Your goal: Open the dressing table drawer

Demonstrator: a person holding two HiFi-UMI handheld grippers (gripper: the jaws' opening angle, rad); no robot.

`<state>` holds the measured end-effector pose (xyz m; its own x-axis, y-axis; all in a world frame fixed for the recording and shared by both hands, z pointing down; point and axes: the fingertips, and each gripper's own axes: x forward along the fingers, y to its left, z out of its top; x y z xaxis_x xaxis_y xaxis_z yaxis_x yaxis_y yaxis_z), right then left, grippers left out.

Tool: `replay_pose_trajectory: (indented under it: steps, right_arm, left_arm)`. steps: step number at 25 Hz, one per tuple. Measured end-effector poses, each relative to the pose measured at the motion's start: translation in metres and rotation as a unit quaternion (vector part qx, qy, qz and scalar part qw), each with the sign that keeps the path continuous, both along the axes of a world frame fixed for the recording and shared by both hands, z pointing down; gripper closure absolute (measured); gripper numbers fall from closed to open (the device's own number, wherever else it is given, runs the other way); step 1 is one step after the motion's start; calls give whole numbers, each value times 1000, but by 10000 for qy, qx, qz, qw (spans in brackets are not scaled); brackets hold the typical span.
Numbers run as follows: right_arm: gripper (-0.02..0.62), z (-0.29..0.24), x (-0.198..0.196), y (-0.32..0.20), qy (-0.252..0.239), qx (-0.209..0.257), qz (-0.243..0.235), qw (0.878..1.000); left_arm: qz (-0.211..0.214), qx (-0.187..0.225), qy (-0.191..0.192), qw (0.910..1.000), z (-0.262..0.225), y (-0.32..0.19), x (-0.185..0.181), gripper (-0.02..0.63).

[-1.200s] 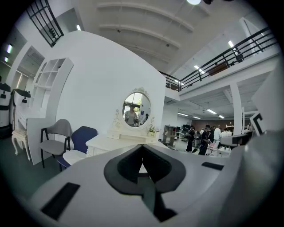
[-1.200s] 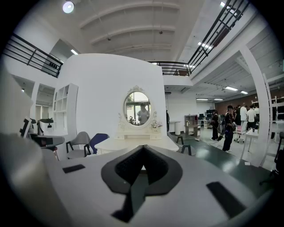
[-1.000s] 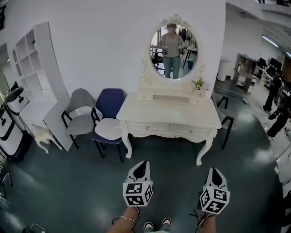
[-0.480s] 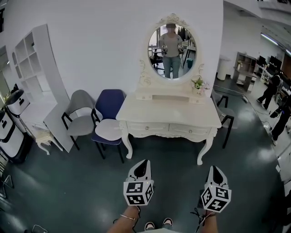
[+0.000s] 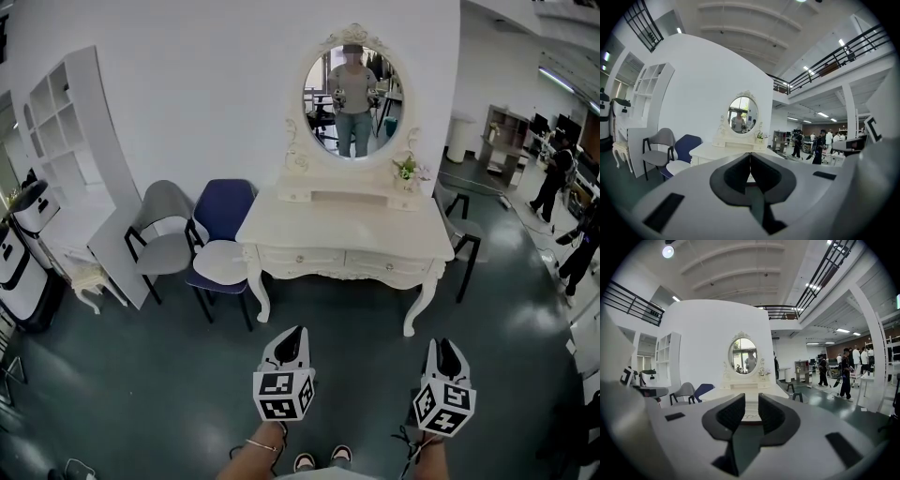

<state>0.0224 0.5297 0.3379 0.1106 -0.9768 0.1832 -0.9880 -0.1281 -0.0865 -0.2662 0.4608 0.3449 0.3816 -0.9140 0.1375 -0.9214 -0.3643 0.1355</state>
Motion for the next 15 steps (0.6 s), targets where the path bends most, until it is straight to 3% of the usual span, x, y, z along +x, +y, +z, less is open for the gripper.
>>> replay_pose_trajectory:
  steps: [8,15]
  right_arm:
    - [448,3,10,-3,-46,-18,-50,10000]
    - [443,8,25,-13,-110,-49,-92,9999]
  left_arm:
    - [-92,-33,-15,10000,4,2,8,586]
    - [-198,-47,-43,9998,4,-7,19,586]
